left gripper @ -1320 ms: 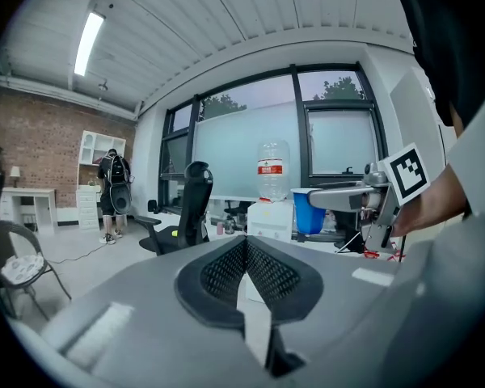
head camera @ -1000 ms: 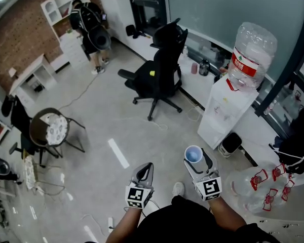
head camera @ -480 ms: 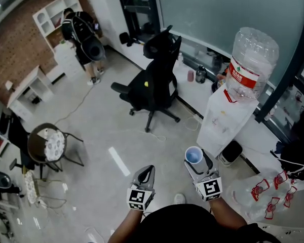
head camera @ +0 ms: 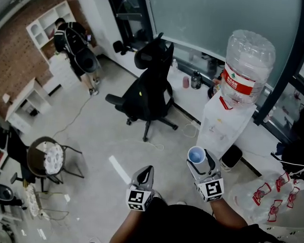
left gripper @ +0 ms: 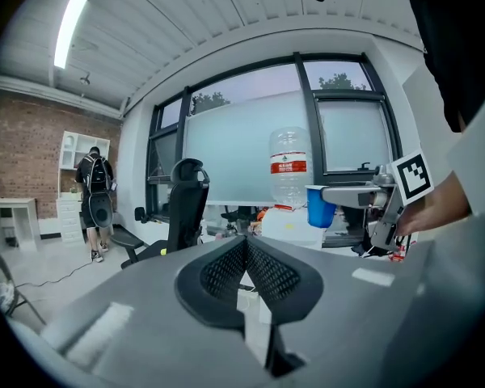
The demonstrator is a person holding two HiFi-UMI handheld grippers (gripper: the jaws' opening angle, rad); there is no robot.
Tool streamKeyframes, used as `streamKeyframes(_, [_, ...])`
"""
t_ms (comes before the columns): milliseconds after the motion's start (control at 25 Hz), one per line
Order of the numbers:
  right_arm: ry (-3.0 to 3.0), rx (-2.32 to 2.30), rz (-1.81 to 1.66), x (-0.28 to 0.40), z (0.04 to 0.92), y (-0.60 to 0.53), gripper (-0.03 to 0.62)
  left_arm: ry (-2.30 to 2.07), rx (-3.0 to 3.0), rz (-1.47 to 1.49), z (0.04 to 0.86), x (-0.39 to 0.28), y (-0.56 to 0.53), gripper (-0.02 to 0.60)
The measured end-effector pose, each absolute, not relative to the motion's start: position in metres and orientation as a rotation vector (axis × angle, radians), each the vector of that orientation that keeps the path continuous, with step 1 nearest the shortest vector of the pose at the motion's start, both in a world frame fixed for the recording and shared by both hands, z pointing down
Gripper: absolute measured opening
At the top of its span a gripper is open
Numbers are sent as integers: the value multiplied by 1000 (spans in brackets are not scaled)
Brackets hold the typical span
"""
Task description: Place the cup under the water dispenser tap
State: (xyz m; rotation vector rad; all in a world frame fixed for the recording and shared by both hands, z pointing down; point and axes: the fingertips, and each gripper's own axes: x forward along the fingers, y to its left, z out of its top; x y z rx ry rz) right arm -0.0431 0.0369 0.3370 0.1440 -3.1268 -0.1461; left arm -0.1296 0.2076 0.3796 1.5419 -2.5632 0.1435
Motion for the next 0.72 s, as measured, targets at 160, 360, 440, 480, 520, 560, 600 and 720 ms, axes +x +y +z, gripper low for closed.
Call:
streamKeyframes(160, [-3137,196,-152,-54,334,20,331,-2538,1606,160,377,-145,185,16])
streamKeyframes(360, [-3149,319,-140,-76,326,-3,331,-2477,1705,176,378,-182,152,16])
streamKeyframes(440, [-3150,376,-122,-86,324,-13,331,-2444,1761,179,376,-195,135,15])
streamKeyframes(480, [-3140,403,-137,-90,325,-19,331,-2426,1792,182,374,-202,126,16])
streamKeyframes(520, [-3128,433,-143,-94,327,-25,331,-2407,1822,187,373,-210,117,16])
streamKeyframes(560, [-3118,467,-138,-99,328,-32,331,-2388,1852,195,371,-219,108,16])
streamKeyframes(600, [-3107,501,-142,-104,328,-37,331,-2368,1880,203,370,-228,98,15])
streamKeyframes(720, [-3074,604,-170,-117,326,-53,331,-2297,1968,221,366,-251,74,15])
